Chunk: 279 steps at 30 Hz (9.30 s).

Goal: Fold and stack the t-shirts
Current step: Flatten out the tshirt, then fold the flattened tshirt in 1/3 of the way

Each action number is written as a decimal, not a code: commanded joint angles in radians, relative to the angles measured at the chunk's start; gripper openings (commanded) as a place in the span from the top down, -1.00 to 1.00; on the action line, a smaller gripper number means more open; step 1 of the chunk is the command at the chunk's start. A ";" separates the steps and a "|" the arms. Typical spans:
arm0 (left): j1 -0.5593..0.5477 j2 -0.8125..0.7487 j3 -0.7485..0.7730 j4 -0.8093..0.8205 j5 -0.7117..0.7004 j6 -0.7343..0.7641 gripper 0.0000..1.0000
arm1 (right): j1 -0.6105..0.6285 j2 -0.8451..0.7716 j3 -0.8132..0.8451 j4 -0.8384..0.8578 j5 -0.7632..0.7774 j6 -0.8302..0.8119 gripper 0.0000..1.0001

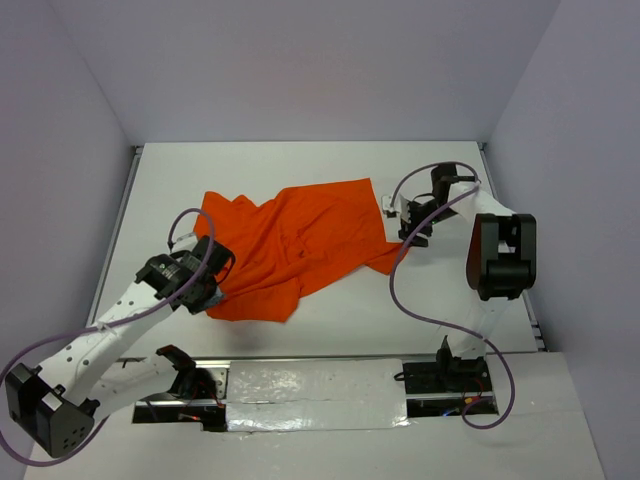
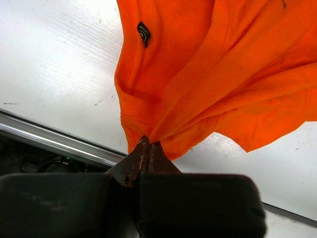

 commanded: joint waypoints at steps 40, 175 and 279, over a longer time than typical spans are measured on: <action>0.132 0.058 0.254 0.050 0.084 0.141 1.00 | 0.038 -0.259 0.075 -0.235 0.004 -0.048 1.00; 0.692 1.345 1.158 0.930 0.573 0.120 1.00 | -0.072 0.214 0.436 0.788 0.283 0.626 1.00; 0.767 1.374 0.951 1.162 0.848 0.219 0.32 | 0.012 0.094 0.071 0.595 0.260 0.397 0.63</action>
